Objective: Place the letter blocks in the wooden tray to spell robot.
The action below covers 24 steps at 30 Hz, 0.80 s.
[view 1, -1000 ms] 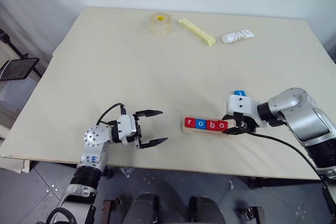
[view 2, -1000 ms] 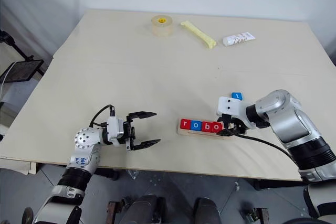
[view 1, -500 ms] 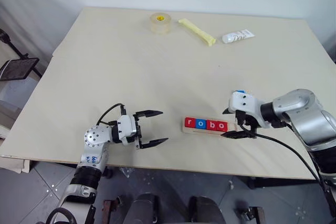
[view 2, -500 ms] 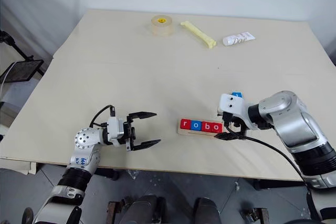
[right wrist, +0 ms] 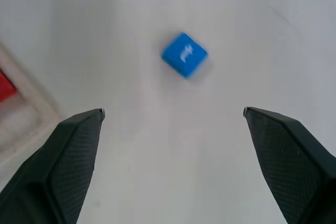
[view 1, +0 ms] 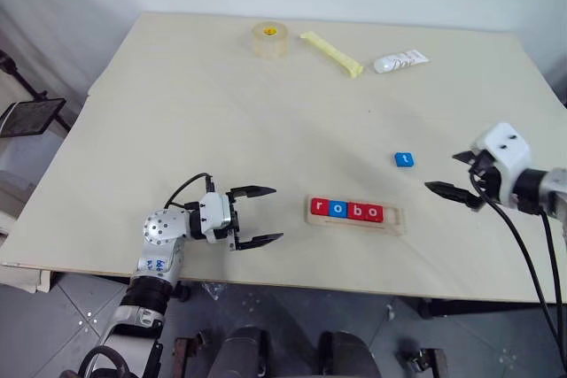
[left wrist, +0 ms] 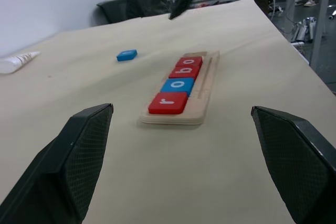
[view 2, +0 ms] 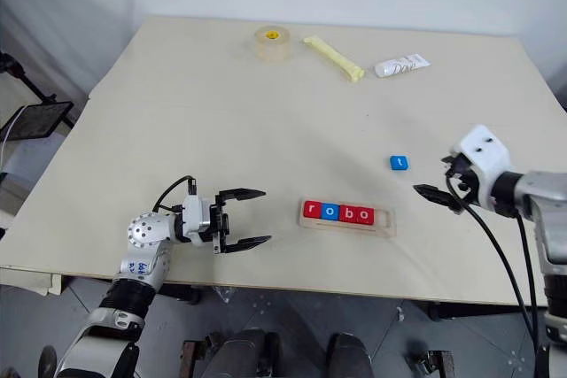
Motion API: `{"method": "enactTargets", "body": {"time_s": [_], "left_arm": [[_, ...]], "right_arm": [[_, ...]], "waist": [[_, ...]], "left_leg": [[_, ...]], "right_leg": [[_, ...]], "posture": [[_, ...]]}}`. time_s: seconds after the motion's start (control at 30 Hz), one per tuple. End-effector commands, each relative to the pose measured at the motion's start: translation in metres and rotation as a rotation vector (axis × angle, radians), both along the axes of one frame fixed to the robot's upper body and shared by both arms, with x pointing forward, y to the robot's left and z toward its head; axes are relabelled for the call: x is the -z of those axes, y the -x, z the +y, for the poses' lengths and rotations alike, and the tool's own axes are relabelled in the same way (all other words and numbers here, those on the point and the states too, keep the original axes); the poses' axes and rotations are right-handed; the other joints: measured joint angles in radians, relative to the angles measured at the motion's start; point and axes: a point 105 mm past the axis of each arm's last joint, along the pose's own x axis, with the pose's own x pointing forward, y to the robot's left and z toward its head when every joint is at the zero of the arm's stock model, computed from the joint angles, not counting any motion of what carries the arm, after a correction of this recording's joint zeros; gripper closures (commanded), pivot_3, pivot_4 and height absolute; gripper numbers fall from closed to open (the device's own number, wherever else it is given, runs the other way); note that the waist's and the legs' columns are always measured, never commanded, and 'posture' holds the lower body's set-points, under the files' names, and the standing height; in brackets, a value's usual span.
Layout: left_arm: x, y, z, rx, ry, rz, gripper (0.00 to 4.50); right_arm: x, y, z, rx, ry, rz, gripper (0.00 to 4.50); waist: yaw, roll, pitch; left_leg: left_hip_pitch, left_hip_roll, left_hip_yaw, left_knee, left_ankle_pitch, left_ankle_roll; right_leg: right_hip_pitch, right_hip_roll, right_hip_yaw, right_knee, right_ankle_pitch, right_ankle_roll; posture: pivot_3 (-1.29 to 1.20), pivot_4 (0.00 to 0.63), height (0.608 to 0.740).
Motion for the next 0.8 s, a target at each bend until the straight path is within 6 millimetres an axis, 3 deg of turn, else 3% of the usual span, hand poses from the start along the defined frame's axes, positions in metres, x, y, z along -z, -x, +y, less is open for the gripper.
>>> {"method": "enactTargets", "body": {"time_s": [0.03, 0.13, 0.23, 0.4, 0.53, 0.8], "left_arm": [[-0.005, -0.003, 0.002, 0.005, -0.002, -0.026, 0.0], [-0.007, -0.006, 0.002, 0.013, -0.003, -0.026, 0.0], [-0.008, -0.007, 0.0, 0.024, -0.007, -0.027, 0.0], [-0.01, -0.01, -0.003, 0.033, -0.007, -0.035, 0.0], [-0.011, -0.01, -0.001, 0.024, -0.006, -0.042, 0.0], [-0.008, -0.003, 0.007, -0.01, -0.01, -0.041, 0.0]], "right_arm": [[-0.013, 0.017, -0.017, 0.066, -0.043, -0.078, 0.05], [-0.011, 0.022, -0.015, 0.078, -0.09, -0.093, 0.05], [-0.012, 0.013, -0.006, 0.076, -0.129, -0.117, 0.05], [-0.012, -0.016, 0.018, 0.061, -0.214, -0.155, 0.05], [0.001, -0.052, 0.025, 0.16, -0.267, -0.173, 0.05], [0.018, -0.09, 0.039, 0.256, -0.351, -0.203, 0.05]], "waist": [[0.003, 0.0, 0.0], [-0.004, 0.0, 0.0], [-0.011, 0.0, 0.0], [-0.018, 0.0, 0.0], [-0.024, 0.0, 0.0], [-0.031, 0.0, 0.0]], "left_leg": [[0.0, 0.0, -0.001, 0.0, 0.0, 0.0], [0.0, 0.0, 0.0, 0.0, 0.0, 0.0], [0.001, 0.001, 0.003, 0.0, 0.0, 0.0], [0.002, 0.002, 0.004, 0.0, 0.001, -0.001], [0.001, 0.001, 0.003, 0.0, 0.001, -0.001], [0.0, 0.0, -0.001, -0.001, 0.001, 0.0]], "right_leg": [[0.0, 0.0, 0.0, 0.0, 0.0, 0.0], [0.0, 0.0, 0.0, -0.001, 0.0, 0.0], [0.001, 0.0, 0.001, -0.001, 0.0, 0.0], [0.0, 0.0, 0.002, 0.0, 0.0, 0.0], [0.0, 0.0, 0.001, 0.0, 0.0, 0.0], [-0.002, 0.0, 0.0, 0.005, 0.0, 0.0]], "posture": [[0.0, 0.15, 0.74], [0.0, 0.15, 0.74], [0.0, 0.15, 0.74], [0.0, 0.15, 0.74], [0.0, 0.15, 0.74], [0.0, 0.15, 0.74]]}}
